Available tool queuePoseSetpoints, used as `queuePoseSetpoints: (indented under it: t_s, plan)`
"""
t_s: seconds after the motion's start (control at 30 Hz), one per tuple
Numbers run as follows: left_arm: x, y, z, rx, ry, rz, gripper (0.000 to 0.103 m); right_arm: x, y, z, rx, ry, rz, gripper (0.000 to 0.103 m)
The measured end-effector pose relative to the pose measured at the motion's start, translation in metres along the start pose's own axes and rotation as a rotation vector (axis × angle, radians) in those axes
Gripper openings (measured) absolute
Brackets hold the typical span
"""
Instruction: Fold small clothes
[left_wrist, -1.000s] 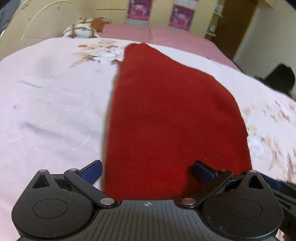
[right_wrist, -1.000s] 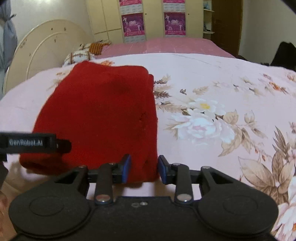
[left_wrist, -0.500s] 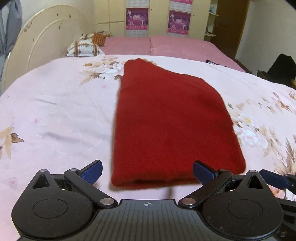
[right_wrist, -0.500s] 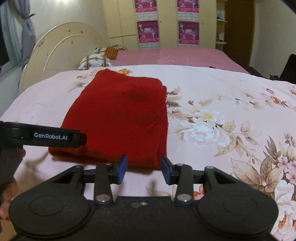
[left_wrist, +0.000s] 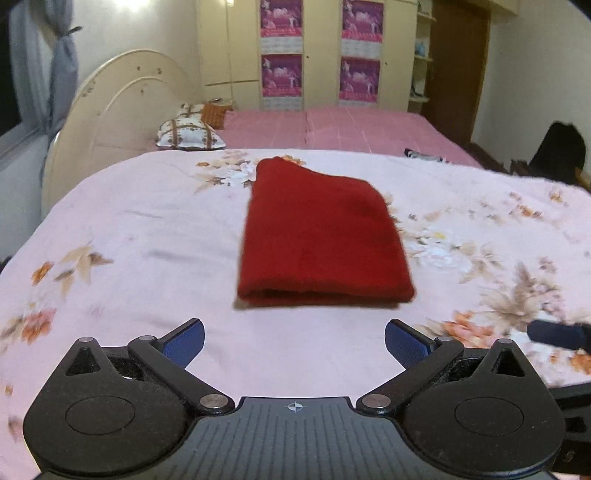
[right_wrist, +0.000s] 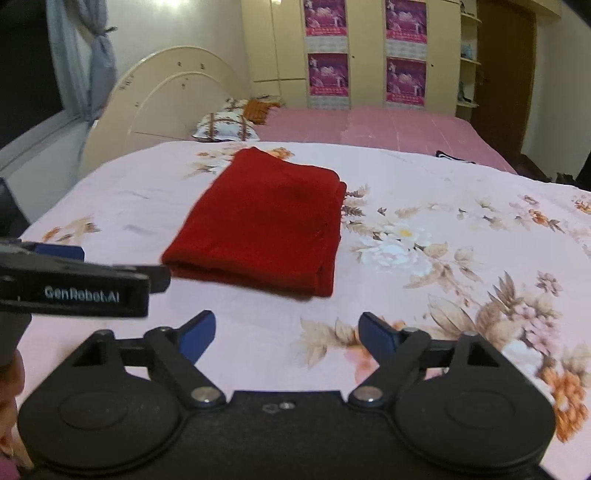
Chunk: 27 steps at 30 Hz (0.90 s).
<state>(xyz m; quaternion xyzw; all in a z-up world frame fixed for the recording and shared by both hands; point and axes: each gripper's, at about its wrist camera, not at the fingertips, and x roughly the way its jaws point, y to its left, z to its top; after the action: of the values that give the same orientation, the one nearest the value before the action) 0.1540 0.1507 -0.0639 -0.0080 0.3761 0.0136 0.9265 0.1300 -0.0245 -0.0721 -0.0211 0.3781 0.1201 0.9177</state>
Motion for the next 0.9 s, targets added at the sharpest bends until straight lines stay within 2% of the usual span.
queuePoseSetpoints:
  t_s: [0.1, 0.2, 0.33, 0.5, 0.6, 0.73, 0.9]
  plan:
    - [-0.037, 0.0, -0.015, -0.028, -0.009, -0.002, 0.103, -0.035, 0.002, -0.015, -0.022, -0.009, 0.0, 0.091]
    - [-0.073, -0.001, -0.029, -0.04, -0.025, 0.015, 0.103, -0.072, 0.007, -0.028, -0.042, -0.048, -0.036, 0.093]
    - [-0.116, -0.001, -0.044, -0.07, -0.055, 0.026, 0.103, -0.124, 0.016, -0.04, -0.058, -0.161, -0.101, 0.096]
    - [-0.157, 0.0, -0.058, -0.074, -0.109, 0.059, 0.103, -0.165, 0.024, -0.048, -0.041, -0.28, -0.17, 0.097]
    - [-0.173, 0.002, -0.067, -0.088, -0.12, 0.062, 0.103, -0.179, 0.021, -0.052, -0.017, -0.309, -0.186, 0.097]
    - [-0.187, -0.002, -0.078, -0.077, -0.142, 0.08, 0.103, -0.191, 0.014, -0.056, 0.044, -0.314, -0.159, 0.097]
    - [-0.199, -0.008, -0.085, -0.054, -0.162, 0.097, 0.103, -0.199, 0.012, -0.064, 0.056, -0.339, -0.184, 0.097]
